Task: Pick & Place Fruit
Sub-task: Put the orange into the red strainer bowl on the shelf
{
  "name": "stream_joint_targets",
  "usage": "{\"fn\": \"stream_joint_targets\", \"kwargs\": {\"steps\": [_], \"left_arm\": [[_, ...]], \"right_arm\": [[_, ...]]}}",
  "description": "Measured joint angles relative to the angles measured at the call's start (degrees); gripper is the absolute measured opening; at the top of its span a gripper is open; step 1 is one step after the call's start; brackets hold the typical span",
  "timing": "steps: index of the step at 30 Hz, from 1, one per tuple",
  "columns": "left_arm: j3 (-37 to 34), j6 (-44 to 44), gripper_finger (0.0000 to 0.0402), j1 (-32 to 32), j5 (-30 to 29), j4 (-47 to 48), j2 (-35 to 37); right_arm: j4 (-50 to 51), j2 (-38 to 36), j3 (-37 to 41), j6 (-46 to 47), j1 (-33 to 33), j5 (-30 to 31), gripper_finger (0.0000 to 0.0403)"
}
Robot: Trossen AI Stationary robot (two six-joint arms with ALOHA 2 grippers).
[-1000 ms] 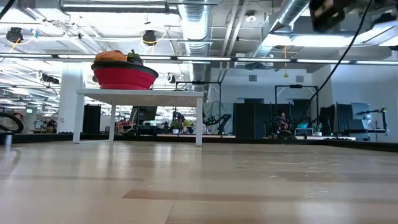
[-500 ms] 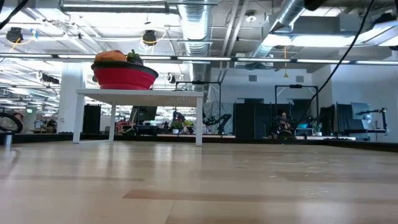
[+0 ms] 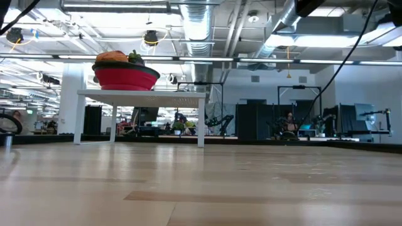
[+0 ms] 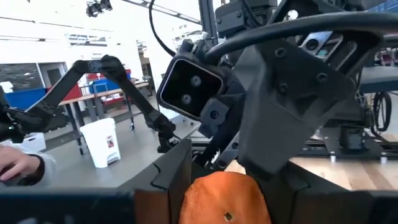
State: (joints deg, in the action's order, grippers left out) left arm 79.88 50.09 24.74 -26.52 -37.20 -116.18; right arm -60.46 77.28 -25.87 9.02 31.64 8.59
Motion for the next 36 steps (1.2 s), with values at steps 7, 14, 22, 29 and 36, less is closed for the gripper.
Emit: {"fn": "stream_joint_targets", "kwargs": {"steps": [7,14,22,29,36], "left_arm": [[0.1,-1.1,0.0267,-0.4,0.1,1.9,0.1],[0.1,-0.8,0.0201,-0.3,0.0,2.2,0.2],[0.0,-3.9,0.0181,-0.3,-0.2,2.6,0.2],[0.1,-13.7,0.0154,0.0,0.0,5.4,0.2],[0.1,-28.6,0.0118,1.8,1.2,11.5,0.2]], "right_arm": [[0.5,0.0,0.1,0.1,0.0,-1.2,0.014],[0.5,0.0,0.1,1.2,-0.9,-1.3,0.0149],[2.1,0.0,0.2,1.5,-1.9,-2.3,0.0181],[4.1,0.0,0.2,1.3,-3.6,-10.5,0.0254],[13.4,-1.9,0.1,1.5,-5.4,-19.5,0.029]]}}
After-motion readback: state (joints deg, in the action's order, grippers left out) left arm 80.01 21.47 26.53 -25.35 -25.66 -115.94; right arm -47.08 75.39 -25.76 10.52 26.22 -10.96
